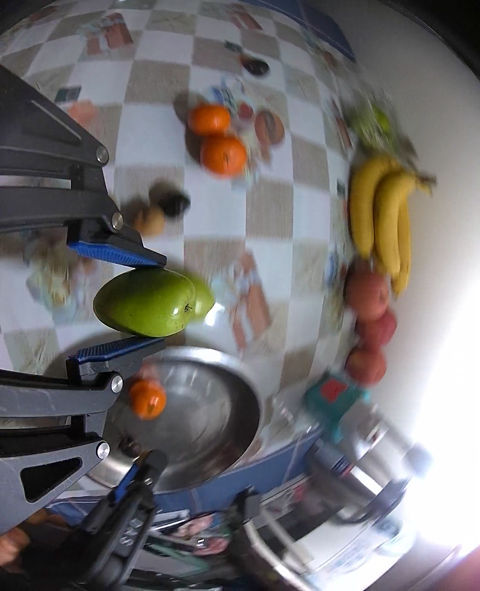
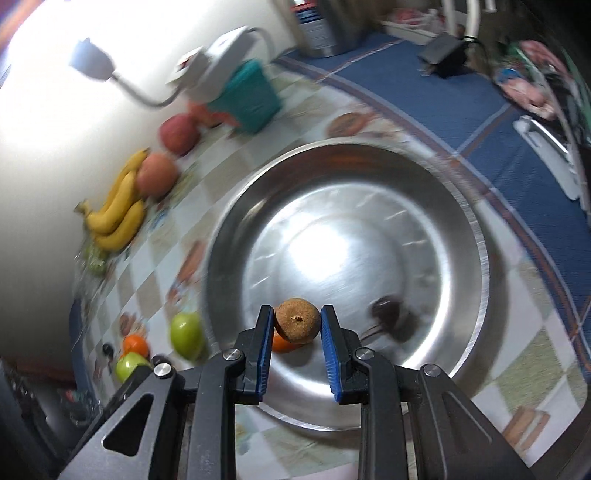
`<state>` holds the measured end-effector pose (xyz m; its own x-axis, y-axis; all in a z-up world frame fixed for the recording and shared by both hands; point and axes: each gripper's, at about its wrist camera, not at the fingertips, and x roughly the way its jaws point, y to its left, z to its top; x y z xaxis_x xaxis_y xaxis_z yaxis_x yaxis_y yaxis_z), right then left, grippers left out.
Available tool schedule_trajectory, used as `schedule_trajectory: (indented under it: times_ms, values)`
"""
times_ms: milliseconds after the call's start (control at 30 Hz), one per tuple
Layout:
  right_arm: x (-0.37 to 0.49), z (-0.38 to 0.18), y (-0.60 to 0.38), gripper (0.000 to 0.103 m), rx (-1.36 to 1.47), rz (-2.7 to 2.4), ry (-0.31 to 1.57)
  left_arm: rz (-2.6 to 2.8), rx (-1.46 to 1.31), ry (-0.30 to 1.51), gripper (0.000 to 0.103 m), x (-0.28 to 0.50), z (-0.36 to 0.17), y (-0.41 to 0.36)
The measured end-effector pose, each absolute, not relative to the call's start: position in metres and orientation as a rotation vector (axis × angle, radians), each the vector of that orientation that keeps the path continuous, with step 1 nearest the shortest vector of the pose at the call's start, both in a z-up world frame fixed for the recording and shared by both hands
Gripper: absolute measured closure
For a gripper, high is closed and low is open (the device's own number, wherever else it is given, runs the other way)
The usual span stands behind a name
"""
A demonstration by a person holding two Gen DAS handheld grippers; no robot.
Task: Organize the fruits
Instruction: 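Carry kiwi and green apple into the basin and open both grippers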
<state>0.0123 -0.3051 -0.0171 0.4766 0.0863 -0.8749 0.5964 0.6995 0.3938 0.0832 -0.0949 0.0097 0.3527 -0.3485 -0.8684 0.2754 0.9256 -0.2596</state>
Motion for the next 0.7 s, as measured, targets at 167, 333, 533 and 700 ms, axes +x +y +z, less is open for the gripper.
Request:
schedule_trajectory:
  times_ms: [167,333,533,700]
  values:
    - [0.004,-0.020,-0.330,0.076,0.777,-0.410,1.036,-0.482,-0.026,1.164,0.064,0.071,0.004,-0.133]
    - [-0.002,-0.024,-0.346,0.076,0.787,-0.456,1.039,-0.523,0.027,1.171,0.064,0.064,-0.004,-0.160]
    - [-0.002,-0.031,-0.353,0.076,0.782,-0.476,1.059,-0.523,0.043,1.190,0.063,0.066,-0.017,-0.169]
    - [0.000,-0.037,-0.354,0.076,0.772,-0.484,1.079,-0.523,0.031,1.192,0.063,0.070,-0.019,-0.170]
